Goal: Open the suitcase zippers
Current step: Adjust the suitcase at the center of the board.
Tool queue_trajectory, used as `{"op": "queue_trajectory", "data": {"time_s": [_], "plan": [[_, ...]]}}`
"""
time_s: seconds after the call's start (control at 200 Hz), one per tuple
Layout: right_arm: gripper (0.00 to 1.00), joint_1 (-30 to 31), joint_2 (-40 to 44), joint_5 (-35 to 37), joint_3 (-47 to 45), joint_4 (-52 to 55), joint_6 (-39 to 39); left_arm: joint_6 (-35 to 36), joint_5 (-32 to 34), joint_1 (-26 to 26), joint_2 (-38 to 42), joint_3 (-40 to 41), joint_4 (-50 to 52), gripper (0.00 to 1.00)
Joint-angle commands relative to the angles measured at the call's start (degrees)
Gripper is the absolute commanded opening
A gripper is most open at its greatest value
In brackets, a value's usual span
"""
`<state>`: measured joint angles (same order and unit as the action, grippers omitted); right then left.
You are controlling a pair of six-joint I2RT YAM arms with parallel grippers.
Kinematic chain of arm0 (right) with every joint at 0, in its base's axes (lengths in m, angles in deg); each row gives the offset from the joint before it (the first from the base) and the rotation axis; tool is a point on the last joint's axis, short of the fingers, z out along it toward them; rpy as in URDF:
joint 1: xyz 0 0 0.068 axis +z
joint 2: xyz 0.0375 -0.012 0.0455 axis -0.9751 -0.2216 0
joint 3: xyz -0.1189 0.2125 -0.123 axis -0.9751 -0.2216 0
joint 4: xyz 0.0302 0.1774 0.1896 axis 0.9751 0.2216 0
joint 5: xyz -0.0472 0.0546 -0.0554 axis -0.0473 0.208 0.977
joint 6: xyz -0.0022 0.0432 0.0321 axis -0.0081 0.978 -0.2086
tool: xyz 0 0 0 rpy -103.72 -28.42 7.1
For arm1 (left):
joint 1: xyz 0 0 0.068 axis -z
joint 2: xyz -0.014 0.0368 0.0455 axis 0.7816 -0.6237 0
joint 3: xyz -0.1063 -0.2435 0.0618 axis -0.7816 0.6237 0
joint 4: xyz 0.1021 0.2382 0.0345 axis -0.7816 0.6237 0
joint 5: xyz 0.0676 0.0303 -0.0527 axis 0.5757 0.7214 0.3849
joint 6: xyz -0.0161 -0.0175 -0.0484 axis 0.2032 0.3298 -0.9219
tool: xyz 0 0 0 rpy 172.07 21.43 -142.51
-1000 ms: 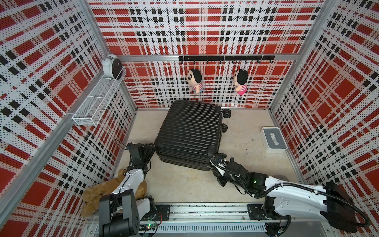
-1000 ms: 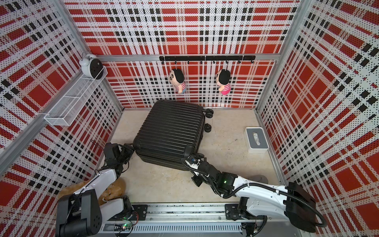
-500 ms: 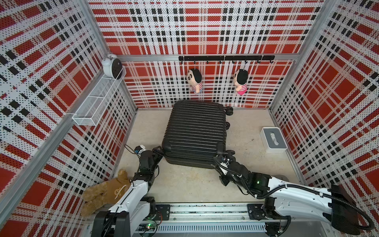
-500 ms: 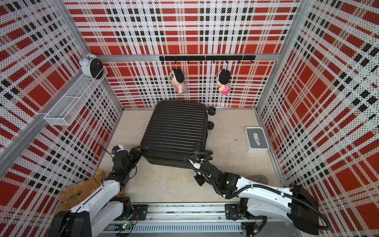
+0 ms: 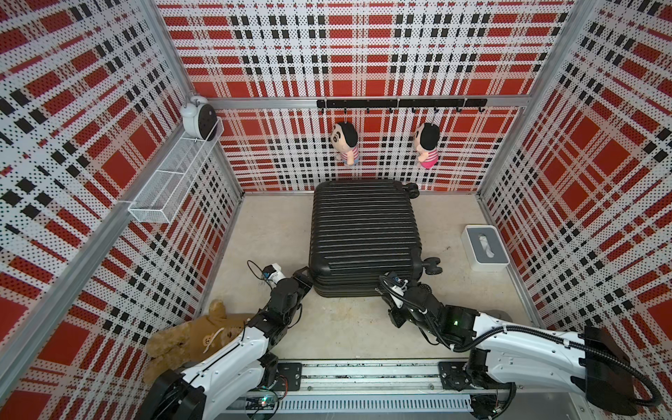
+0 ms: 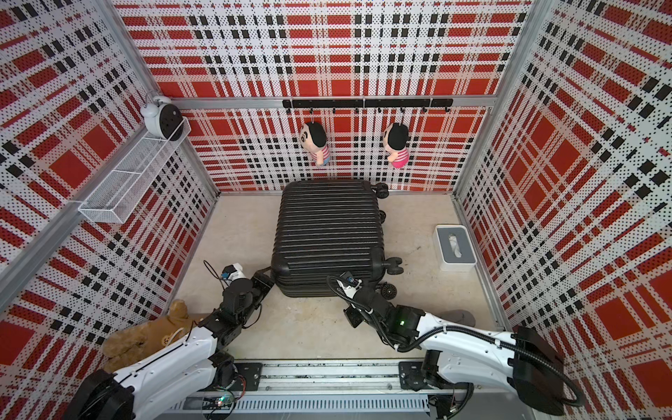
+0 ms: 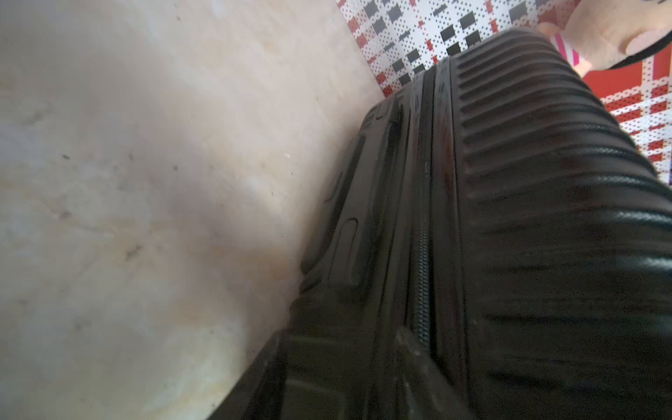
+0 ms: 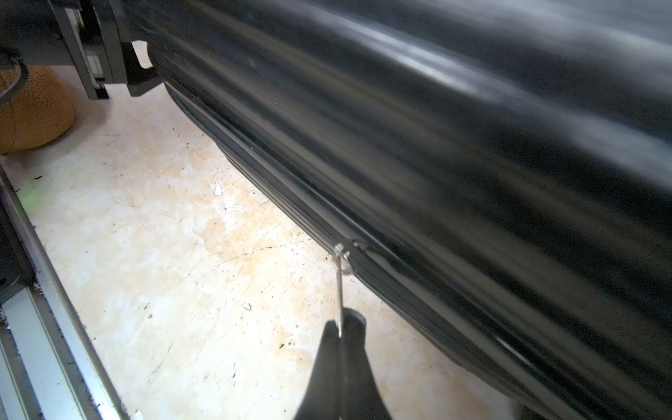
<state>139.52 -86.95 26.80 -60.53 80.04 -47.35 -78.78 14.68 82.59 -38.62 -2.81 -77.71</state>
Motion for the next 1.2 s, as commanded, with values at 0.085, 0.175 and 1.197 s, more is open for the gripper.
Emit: {"op": "queue_trajectory", "data": {"time_s": [0.085,0.175,1.197], "plan": [[0.00,1.3,-1.5,-3.9,1.0,-4.2,0.8,-2.9,-8.2,11.2,-8.4,1.3,-1.4,0.51],[0.00,1.3,-1.3,-3.3,1.0,-4.2,1.0,-3.7,-8.0,15.0,-13.3,-0.3,-4.3,0.51],[0.00,1.4,-2.6,-1.2,0.9,-5.3,0.3,3.6,-42.8,-23.2,-29.2,-9.1,-31.0,0.71]]}}
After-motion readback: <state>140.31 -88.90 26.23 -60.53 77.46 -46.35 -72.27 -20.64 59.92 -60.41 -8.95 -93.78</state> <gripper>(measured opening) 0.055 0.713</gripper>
